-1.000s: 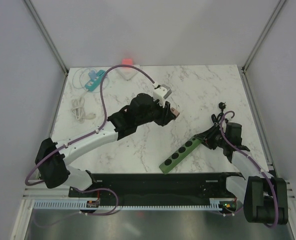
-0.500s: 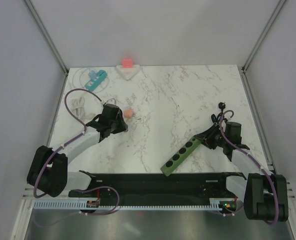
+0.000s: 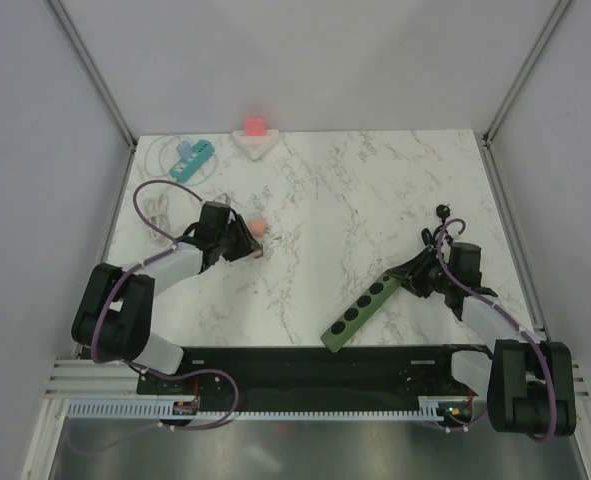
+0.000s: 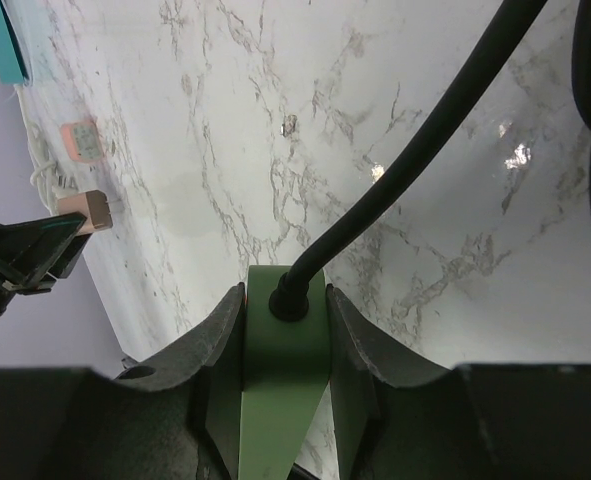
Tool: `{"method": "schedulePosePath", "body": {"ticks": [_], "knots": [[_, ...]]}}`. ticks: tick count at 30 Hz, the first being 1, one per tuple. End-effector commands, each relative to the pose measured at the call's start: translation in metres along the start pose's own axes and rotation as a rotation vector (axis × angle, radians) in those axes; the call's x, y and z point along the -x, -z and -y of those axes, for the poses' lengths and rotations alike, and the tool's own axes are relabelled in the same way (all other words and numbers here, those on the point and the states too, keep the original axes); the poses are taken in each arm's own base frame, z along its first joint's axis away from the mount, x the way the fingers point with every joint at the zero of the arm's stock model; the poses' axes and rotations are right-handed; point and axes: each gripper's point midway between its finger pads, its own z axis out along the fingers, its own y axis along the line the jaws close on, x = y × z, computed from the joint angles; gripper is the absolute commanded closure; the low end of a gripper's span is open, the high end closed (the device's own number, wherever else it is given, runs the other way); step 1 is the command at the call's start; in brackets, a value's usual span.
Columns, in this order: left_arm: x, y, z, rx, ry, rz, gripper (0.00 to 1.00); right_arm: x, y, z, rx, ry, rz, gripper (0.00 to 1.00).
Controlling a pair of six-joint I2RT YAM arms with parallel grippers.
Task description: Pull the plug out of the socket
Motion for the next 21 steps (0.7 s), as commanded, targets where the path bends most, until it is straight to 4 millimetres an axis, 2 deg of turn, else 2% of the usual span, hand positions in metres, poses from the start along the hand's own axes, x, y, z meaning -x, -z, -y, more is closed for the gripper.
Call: {"method": "schedulePosePath", "body": {"ticks": [1, 4, 6, 8, 9, 10, 11, 12, 16, 21], "knots": [[0.008, -0.001, 0.015, -0.077, 0.007, 0.027, 0.53, 0.025, -0.003, -0.011, 0.028, 0.117, 0.080, 1.00], [0.012, 0.003, 0.013, -0.063, 0.007, 0.044, 0.38, 0.029, -0.005, -0.013, 0.032, 0.114, 0.086, 1.00], [0.008, 0.010, 0.006, -0.013, 0.013, 0.023, 0.25, 0.032, -0.007, -0.016, 0.034, 0.110, 0.090, 1.00], [0.013, 0.016, 0.005, 0.011, 0.007, 0.028, 0.23, 0.036, -0.007, -0.019, 0.038, 0.107, 0.098, 1.00], [0.011, 0.020, -0.001, 0.050, 0.006, 0.020, 0.17, 0.039, -0.007, -0.022, 0.046, 0.105, 0.106, 1.00], [0.016, 0.028, 0.000, 0.052, -0.002, 0.039, 0.00, 0.040, -0.007, -0.023, 0.047, 0.103, 0.107, 1.00], [0.022, 0.032, -0.001, 0.071, -0.004, 0.063, 0.00, 0.044, -0.007, -0.028, 0.055, 0.107, 0.117, 1.00], [0.018, 0.037, -0.006, 0.102, -0.007, 0.045, 0.00, 0.047, -0.006, -0.031, 0.058, 0.108, 0.123, 1.00], [0.028, 0.060, -0.002, 0.106, -0.043, 0.082, 0.00, 0.059, -0.005, -0.042, 0.077, 0.101, 0.156, 1.00], [0.021, 0.079, 0.024, -0.012, -0.101, 0.082, 0.00, 0.077, -0.010, -0.050, 0.095, 0.090, 0.219, 1.00]]}}
